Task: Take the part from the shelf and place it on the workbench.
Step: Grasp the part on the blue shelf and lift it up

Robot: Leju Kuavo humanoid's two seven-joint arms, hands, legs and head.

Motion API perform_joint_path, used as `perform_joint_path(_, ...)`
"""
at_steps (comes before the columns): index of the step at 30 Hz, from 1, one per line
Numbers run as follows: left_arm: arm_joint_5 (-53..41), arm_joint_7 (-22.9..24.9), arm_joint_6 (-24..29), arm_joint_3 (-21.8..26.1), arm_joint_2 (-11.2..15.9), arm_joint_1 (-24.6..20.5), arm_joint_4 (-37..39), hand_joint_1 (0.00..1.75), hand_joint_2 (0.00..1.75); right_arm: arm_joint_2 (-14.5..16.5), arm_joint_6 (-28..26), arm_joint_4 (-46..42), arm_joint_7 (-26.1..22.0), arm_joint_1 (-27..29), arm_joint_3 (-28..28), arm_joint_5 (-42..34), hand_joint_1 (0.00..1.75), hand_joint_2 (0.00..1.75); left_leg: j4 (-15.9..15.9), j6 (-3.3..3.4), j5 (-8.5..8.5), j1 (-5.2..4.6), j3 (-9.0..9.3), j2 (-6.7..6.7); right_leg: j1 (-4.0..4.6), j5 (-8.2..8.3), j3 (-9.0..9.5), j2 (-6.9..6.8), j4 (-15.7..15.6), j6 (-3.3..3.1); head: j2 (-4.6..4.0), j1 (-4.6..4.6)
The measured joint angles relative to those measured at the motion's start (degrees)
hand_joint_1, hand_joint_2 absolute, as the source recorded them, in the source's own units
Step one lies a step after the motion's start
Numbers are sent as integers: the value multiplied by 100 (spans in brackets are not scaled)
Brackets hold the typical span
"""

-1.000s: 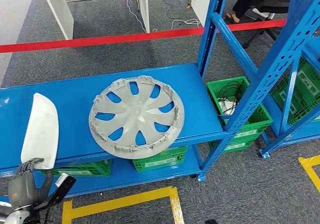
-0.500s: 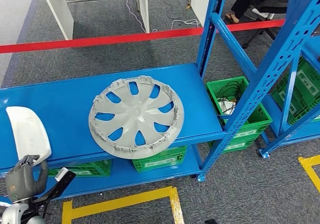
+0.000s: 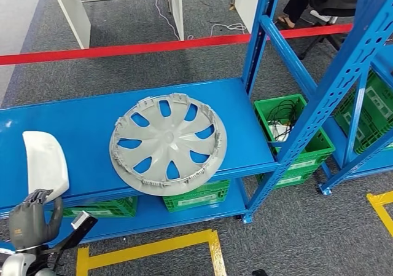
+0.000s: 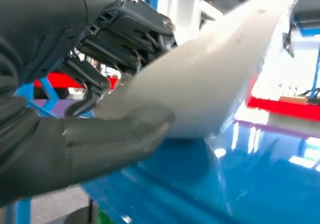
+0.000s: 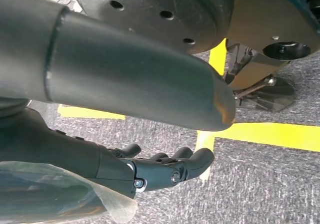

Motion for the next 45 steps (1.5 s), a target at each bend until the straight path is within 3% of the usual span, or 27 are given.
perform_joint_path(5,-241,-1083,1,388,-499,204,-901,175,175,0,-9,0,-47,3,0,17,0,0,2,1,-3,-4,-2,0,-4,0,-2,3,-1,0,0,0)
perform_joint_path(11,-261,-1377,-2,704,-881,299,-1530,175,175,0,-12,0,-59,4,-2,20,0,0,2,1,-4,-3,-1,0,-3,0,-3,3,-1,1,0,-2)
perform_joint_path(18,-249,-2473,-2,1035,-1365,370,-2092,175,175,0,-104,0,-67,0,-2,22,0,0,0,1,-4,-3,-1,0,-1,-1,-2,3,0,0,0,-1)
perform_joint_path(27,-263,-2535,-7,1145,-1656,407,-2368,175,175,0,-115,0,-67,-1,-2,17,0,0,1,1,-4,-3,-1,0,-2,-2,-2,2,0,2,0,-1)
perform_joint_path(42,-278,-2516,-8,1181,-1712,417,-2398,175,175,0,-115,0,-73,-2,-4,17,0,0,1,1,-4,-3,-1,0,-2,-2,-2,2,0,2,0,-2)
perform_joint_path(45,-212,-2204,-10,1147,-1727,470,-2383,175,175,0,-121,0,-90,-2,-30,13,0,0,1,1,-4,-3,-1,0,-2,-2,-3,2,0,2,0,-1)
